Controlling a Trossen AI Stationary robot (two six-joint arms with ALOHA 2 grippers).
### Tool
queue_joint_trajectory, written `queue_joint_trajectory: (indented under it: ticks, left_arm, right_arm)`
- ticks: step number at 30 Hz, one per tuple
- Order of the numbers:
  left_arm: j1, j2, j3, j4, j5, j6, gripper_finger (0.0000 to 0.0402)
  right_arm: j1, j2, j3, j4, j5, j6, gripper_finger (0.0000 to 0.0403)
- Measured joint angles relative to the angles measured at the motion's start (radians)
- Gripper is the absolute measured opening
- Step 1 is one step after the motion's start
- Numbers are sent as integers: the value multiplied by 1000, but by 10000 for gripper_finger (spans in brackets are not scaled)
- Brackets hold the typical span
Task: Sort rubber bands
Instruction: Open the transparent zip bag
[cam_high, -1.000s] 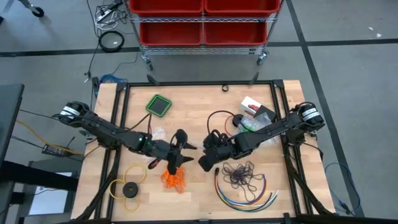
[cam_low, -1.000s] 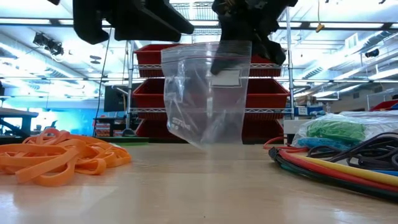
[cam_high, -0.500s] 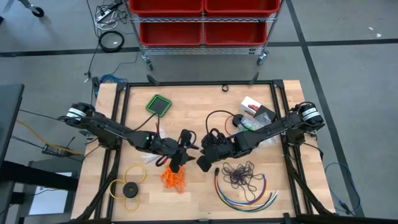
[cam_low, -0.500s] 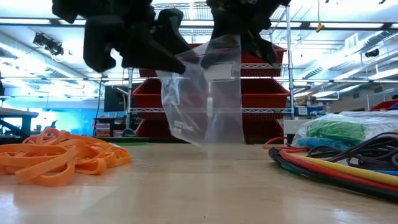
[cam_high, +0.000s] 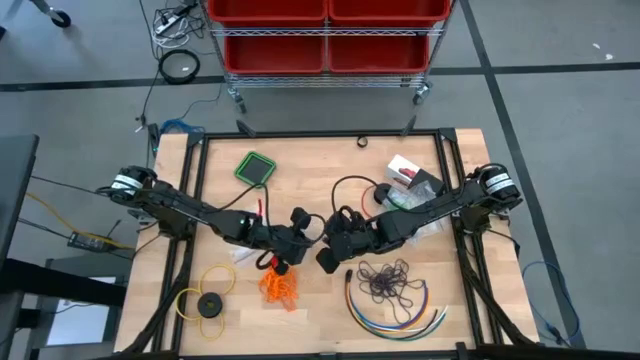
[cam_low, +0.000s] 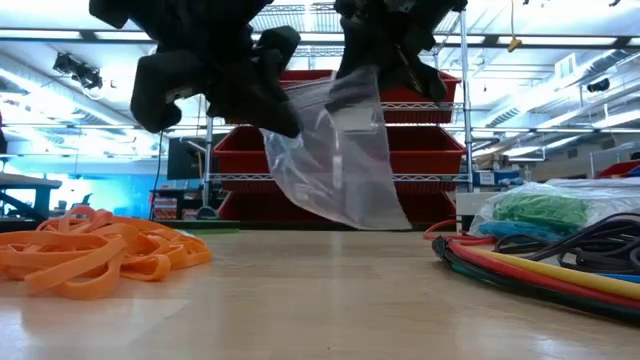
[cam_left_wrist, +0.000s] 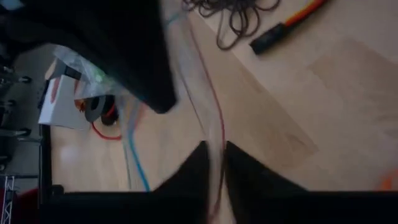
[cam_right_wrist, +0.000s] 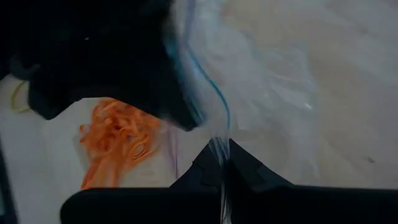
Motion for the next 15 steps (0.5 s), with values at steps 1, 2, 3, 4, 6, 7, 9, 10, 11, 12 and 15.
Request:
queue_joint_trajectory:
  ticks: [1,2,3,4,6,7,9,10,11,12,15]
  left_arm:
    - [-2,0,0,-9,0,2,20]
    - [-6,0,0,-17,-1,2,11]
    - [-8,0,0,-21,-1,1,10]
    - [-10,0,0,-26,-1,-9,10]
    - [-14,0,0,-31,-8,-36,10]
    - [-16,0,0,-34,-13,-48,9]
    - [-20,0,0,-41,-21,-73,6]
    - [-24,0,0,-41,-21,-93,4]
    - [-27,0,0,-42,-21,-106,4]
    - [-30,0,0,-42,-21,-123,4]
    - [-39,0,0,-48,-20,-167,4]
  right_arm:
    - [-1,0,0,-9,10,11,0]
    - [-3,0,0,-21,21,21,0]
    - [-4,0,0,-31,29,32,0]
    - [-5,0,0,-42,38,45,0]
    - [-6,0,0,-68,61,68,0]
    - [-6,0,0,-79,76,78,0]
    - [-6,0,0,-91,105,93,0]
    - [-6,0,0,-95,120,96,0]
    - [-7,0,0,-96,132,96,0]
    - [-9,0,0,-97,140,97,0]
    - [-18,0,0,-97,167,97,0]
